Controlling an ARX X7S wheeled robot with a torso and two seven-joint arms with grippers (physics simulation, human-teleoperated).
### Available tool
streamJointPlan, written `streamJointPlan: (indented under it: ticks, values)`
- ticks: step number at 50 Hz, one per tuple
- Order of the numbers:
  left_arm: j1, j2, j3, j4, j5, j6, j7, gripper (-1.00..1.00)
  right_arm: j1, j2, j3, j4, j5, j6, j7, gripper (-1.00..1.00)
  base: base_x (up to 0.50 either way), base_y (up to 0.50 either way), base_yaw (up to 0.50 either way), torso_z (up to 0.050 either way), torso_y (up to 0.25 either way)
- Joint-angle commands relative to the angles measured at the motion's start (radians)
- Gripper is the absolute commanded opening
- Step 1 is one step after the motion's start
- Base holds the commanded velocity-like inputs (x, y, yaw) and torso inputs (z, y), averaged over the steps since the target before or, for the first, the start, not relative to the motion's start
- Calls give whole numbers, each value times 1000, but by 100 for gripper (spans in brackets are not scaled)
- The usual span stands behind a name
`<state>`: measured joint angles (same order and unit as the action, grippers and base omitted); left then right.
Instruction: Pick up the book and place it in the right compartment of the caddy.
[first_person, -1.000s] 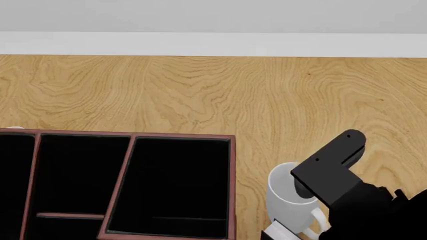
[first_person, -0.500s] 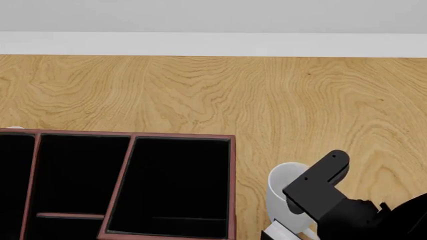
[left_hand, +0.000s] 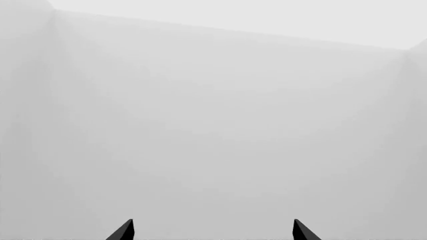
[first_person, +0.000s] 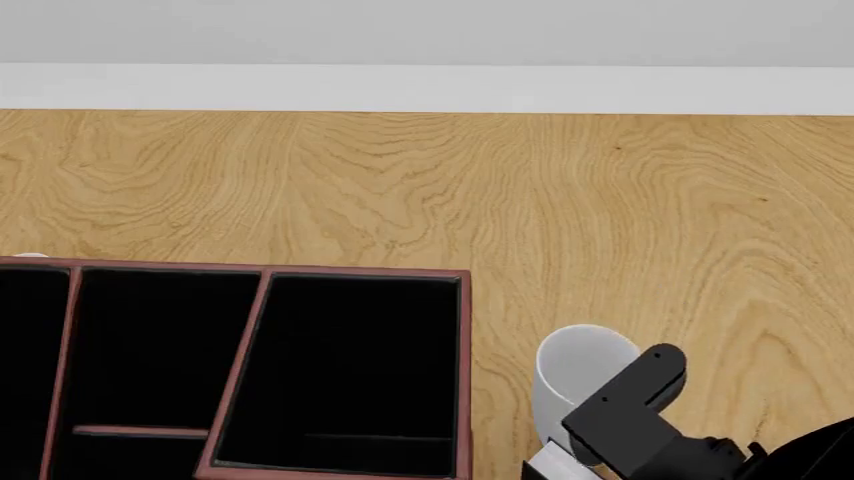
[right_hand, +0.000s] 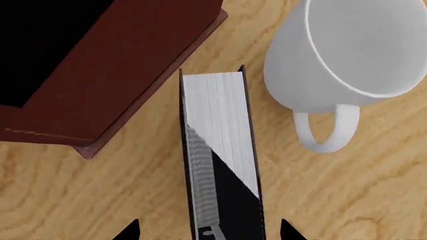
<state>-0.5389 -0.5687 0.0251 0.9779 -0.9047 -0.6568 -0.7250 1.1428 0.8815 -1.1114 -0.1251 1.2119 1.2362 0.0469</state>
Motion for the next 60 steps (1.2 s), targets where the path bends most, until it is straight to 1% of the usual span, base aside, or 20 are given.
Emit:
streamJointPlan:
  ticks: [1,2,3,17,28,42,51,58,60]
  values:
    - [9,0,12,-13,15,15,6,100,-34,5,-23,6,-23,-29,-16,100,0,0,0,0,0]
    - [8,0,14,-14,16,16,7,100,-34,6,-25,3,-28,-30,-16,100,0,0,0,0,0]
    - [9,0,15,-16,18,18,8,100,-32,8,-24,1,-26,-28,-17,-100,0,0,0,0,0]
    - [16,-5,15,-18,16,32,6,100,-15,22,-9,-34,9,-6,7,-100,0,0,0,0,0]
    - [10,-14,6,-7,-5,38,-7,100,31,80,59,-136,138,48,93,-100,0,0,0,0,0]
    - [9,-30,-8,4,-20,50,-21,100,98,217,164,-315,447,88,301,-100,0,0,0,0,0]
    - [15,-29,-4,-1,-19,64,-18,100,167,321,198,-408,664,82,450,-100,0,0,0,0,0]
    - [15,-34,-4,1,-24,69,-22,100,220,368,221,-440,760,62,520,-100,0,0,0,0,1]
    - [15,-37,-6,4,-28,70,-23,100,258,379,232,-436,800,73,540,-100,0,0,0,0,0]
